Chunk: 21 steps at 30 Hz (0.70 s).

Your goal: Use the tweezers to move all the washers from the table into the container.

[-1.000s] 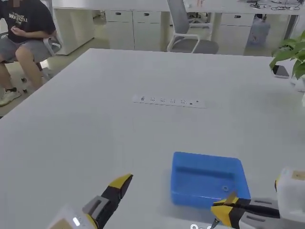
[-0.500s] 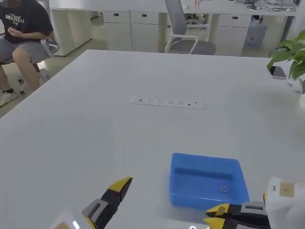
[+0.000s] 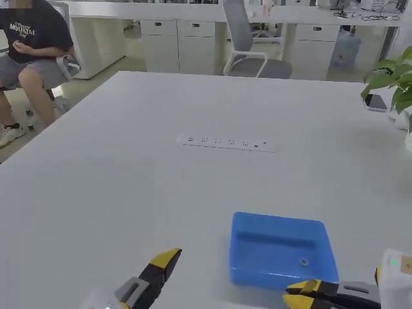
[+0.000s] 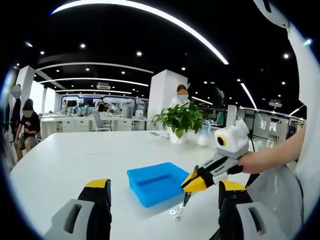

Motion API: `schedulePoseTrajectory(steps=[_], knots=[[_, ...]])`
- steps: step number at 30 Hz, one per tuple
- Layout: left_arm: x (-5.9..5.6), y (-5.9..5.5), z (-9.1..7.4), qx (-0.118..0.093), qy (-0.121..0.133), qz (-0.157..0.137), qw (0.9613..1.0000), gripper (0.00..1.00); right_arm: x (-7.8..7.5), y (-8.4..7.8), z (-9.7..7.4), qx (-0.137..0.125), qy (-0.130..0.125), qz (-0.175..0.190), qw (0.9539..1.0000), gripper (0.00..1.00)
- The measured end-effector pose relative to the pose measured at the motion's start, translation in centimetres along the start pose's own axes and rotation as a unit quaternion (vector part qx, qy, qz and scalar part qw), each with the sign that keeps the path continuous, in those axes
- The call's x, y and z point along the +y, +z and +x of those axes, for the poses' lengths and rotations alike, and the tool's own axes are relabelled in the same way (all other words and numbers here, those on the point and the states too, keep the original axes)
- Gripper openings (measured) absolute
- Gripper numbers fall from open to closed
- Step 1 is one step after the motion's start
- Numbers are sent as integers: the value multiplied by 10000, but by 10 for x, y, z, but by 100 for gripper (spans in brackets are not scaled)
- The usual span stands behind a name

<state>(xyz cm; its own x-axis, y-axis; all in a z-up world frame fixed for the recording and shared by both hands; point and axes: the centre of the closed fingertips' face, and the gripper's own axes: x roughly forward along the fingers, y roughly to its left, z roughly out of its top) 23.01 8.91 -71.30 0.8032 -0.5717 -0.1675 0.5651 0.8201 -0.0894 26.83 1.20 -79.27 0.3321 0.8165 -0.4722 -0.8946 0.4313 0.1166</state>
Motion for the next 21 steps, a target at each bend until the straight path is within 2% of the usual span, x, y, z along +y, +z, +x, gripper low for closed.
schedulePoseTrajectory(steps=[3, 6, 16, 19, 21], knots=[[-1, 0, 0, -4, -6, -8, 10000, 90, 0, 1, 3, -3, 13, -23, 10000, 3], [0, -1, 0, 18, 3, -12, 10000, 90, -1, -3, 6, 105, 22, -122, 9999, 3], [1, -1, 0, 18, 27, -40, 10000, 89, 1, -4, 1, 80, 103, 55, 9999, 3], [1, -1, 0, 30, 31, -32, 10000, 89, 5, -4, 3, 102, 164, -29, 9998, 3], [2, -1, -1, 21, 37, -33, 10000, 89, 10, -5, 4, 176, 234, -239, 9993, 3]])
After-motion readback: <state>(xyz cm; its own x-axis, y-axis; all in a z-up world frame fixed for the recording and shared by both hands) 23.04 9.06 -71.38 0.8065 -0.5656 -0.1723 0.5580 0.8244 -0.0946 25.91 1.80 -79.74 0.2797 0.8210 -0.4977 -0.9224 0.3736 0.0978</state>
